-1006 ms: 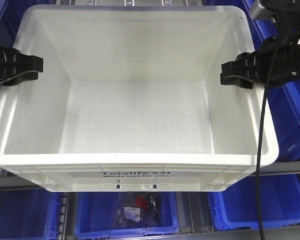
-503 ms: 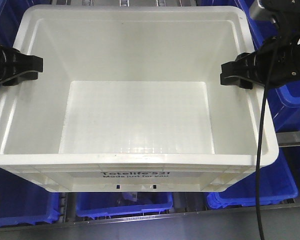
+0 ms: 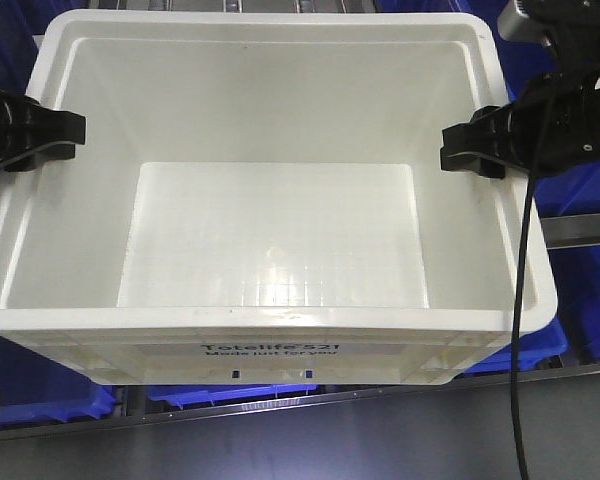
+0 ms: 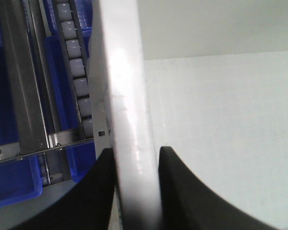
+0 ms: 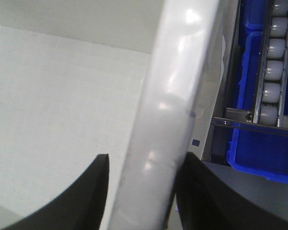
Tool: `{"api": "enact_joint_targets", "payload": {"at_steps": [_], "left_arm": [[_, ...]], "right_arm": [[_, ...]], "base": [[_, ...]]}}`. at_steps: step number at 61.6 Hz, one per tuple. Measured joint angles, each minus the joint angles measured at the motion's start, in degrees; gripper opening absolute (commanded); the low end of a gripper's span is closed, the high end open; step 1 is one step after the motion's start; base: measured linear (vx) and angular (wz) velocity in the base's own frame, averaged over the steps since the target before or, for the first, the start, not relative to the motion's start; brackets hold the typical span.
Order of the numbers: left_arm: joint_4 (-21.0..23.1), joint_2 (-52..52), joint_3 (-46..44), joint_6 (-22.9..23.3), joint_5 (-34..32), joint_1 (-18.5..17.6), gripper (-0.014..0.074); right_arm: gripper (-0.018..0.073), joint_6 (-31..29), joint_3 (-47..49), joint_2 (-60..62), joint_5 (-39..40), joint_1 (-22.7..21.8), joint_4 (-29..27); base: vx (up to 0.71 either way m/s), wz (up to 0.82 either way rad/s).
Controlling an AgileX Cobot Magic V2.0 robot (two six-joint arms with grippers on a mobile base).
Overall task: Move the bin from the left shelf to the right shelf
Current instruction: 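Lift the crate with both grippers and pull it off the shelf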
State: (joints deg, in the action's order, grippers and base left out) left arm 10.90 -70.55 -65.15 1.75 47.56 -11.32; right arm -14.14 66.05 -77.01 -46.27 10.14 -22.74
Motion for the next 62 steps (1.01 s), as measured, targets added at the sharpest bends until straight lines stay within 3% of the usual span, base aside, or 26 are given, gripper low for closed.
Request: {"api": "enact_joint_targets", "payload": {"at_steps": [62], "left_arm": [[0.0,0.0,0.0,-0.1,0.0,0.0,-0.0008]], "right_arm": [[-0.0004,0.0,0.0,0.0,0.0,0.0,0.1]], "base": [[-0.06,-0.18]]}}
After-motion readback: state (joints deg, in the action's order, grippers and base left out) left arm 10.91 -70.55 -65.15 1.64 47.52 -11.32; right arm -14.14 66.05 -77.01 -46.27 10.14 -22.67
